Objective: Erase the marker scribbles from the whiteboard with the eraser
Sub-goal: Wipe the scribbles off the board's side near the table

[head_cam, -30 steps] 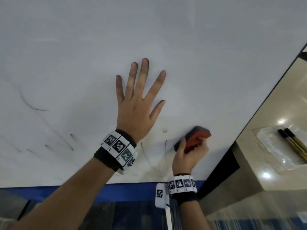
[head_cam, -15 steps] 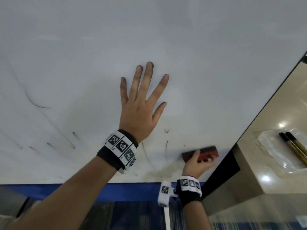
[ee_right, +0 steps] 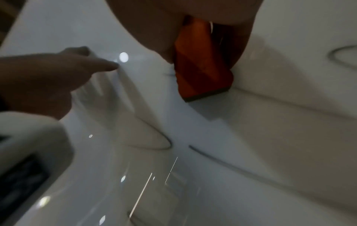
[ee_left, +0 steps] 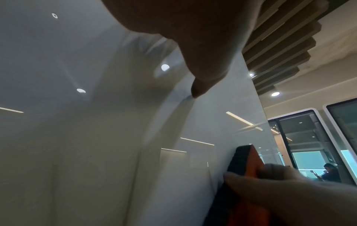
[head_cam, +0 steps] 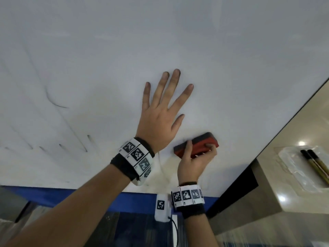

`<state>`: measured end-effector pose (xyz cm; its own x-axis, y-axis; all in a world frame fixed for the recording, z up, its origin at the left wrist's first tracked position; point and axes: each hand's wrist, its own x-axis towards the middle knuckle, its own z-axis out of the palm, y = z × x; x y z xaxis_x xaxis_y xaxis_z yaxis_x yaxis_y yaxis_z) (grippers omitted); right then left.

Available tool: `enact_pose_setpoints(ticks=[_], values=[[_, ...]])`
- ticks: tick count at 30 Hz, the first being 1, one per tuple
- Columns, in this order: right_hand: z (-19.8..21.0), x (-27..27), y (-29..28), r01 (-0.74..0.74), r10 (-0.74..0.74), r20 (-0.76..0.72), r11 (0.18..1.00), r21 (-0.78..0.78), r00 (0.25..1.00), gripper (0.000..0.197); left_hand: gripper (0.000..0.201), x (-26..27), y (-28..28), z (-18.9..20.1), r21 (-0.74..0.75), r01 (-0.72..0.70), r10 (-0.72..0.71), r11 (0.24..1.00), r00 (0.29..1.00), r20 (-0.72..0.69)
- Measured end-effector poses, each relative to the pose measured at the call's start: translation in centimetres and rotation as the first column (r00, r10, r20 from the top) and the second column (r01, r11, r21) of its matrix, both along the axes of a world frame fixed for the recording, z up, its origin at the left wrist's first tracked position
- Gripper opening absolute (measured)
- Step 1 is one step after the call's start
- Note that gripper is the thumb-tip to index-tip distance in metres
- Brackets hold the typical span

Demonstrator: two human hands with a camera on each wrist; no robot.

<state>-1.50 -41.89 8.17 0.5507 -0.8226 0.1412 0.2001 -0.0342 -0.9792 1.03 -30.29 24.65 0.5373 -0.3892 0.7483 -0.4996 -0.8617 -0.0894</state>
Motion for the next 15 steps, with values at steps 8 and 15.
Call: enact_pose_setpoints(ticks=[8, 15], values=[[-5.8, -2.4, -2.6, 0.18, -0.153, -0.175, 0.972, 0.152, 0.973, 0.063, 0.063, -1.5, 8.6, 0.4, -0.112, -0.039, 0.035, 0.993, 0.999, -0.036], [1.5, -0.9, 3.8, -0.016, 0.016, -0.001, 0.954, -0.299, 1.0, 0.051, 0.067, -0.1, 13.1, 0.3, -0.3, -0.181, 0.166, 0.937, 0.983, -0.074]])
